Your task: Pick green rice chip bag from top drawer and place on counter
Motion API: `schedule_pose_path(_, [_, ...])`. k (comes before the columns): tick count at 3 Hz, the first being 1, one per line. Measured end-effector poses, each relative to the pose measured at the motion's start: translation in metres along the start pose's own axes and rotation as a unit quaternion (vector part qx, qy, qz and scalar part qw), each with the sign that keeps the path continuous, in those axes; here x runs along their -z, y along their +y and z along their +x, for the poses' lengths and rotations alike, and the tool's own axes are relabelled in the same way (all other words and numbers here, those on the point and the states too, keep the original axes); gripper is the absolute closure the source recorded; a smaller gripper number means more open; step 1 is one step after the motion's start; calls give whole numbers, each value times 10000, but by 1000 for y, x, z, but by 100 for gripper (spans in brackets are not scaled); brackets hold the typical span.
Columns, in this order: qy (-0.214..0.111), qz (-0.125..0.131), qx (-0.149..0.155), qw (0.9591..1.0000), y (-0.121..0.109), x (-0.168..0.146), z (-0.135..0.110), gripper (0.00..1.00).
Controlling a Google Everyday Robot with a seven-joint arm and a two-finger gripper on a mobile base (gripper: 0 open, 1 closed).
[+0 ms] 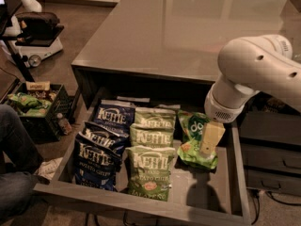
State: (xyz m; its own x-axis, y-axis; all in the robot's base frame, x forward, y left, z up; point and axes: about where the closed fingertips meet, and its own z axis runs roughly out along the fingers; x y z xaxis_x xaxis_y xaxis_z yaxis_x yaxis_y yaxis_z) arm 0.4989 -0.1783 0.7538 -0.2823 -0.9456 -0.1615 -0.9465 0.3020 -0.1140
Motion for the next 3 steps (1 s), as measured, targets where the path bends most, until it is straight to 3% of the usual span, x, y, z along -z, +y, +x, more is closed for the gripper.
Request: schedule_pose_path(3, [281,-512,-458,9972,-13,-81,15,0])
